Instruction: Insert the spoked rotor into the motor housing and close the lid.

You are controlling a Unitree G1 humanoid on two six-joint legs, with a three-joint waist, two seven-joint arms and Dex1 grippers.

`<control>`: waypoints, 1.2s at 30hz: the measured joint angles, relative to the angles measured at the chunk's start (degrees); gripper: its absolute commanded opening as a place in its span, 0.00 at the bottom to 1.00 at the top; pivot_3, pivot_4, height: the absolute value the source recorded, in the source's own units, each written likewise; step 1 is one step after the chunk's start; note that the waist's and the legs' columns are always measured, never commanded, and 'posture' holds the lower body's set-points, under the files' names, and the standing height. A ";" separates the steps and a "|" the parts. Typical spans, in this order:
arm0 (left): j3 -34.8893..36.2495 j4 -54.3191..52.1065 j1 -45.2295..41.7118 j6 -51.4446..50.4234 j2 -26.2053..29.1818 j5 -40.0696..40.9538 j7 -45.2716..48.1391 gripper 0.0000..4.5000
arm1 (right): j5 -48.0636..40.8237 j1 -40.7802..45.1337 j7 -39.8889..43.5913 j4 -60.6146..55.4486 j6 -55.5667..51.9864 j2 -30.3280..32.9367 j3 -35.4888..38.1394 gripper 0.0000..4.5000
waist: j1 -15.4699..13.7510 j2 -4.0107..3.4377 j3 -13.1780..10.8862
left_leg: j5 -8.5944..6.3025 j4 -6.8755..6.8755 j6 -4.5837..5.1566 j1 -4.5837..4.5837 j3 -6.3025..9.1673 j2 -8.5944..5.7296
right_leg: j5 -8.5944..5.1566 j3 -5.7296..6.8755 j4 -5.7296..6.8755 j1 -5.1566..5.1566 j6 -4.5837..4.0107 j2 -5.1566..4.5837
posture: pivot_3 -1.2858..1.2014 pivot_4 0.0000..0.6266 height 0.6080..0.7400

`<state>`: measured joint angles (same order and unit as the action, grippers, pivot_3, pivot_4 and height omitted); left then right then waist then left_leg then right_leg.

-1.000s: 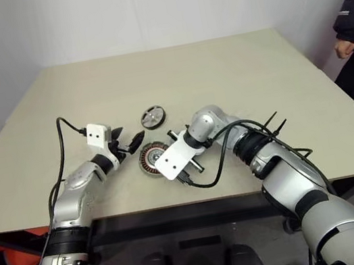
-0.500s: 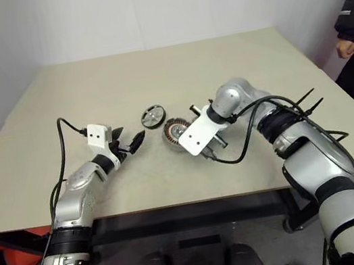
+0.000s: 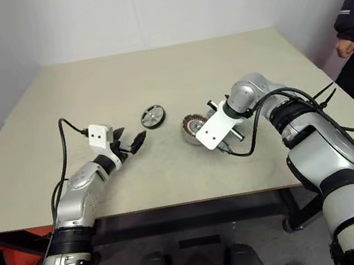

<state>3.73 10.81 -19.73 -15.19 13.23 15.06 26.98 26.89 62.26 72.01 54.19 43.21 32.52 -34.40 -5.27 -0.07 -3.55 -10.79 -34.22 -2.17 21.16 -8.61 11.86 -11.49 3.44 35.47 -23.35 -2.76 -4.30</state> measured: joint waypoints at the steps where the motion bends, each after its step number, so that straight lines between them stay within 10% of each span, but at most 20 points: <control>1: 0.00 0.00 0.00 0.00 0.04 0.00 0.00 1.00 | 0.12 0.00 -0.01 0.05 0.34 0.00 0.00 0.00 | 0.01 0.00 0.00 | 0.00 0.00 0.00 0.00 0.00 0.00 | 0.00 0.00 0.00 0.00 0.00 0.00 | 0.52 0.00 1.00; 25: 0.37 0.02 0.00 0.08 0.27 -0.09 -0.02 1.00 | 1.57 -0.34 1.18 -0.33 2.34 0.04 -0.07 0.00 | 0.01 0.00 0.00 | -0.01 -0.01 0.02 0.00 0.00 0.00 | 0.00 0.00 0.01 0.00 0.00 0.00 | 0.52 0.00 1.00; 31: 0.45 0.13 -0.06 0.30 0.27 -0.14 -0.02 1.00 | 0.48 -0.38 1.77 -1.75 1.81 0.05 0.13 0.35 | 0.01 0.00 0.00 | -0.01 -0.01 0.02 -0.02 0.00 0.00 | 0.00 0.00 0.02 0.01 0.00 0.00 | 0.52 0.00 1.00; 36: 0.49 0.20 -0.06 0.37 0.28 -0.15 -0.01 1.00 | 0.43 -0.37 0.76 -2.40 1.46 0.05 0.13 0.35 | 0.01 0.00 0.00 | -0.01 -0.02 0.02 -0.02 0.00 0.00 | 0.00 0.00 0.03 0.01 0.00 0.00 | 0.52 0.00 1.00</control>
<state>4.23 11.01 -19.79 -14.82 13.51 14.91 26.97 27.32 61.89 72.78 51.79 44.67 32.58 -34.26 -5.26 -0.07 -3.55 -10.79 -34.24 -2.15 21.13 -8.61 11.86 -11.49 3.44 35.49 -23.33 -2.76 -4.30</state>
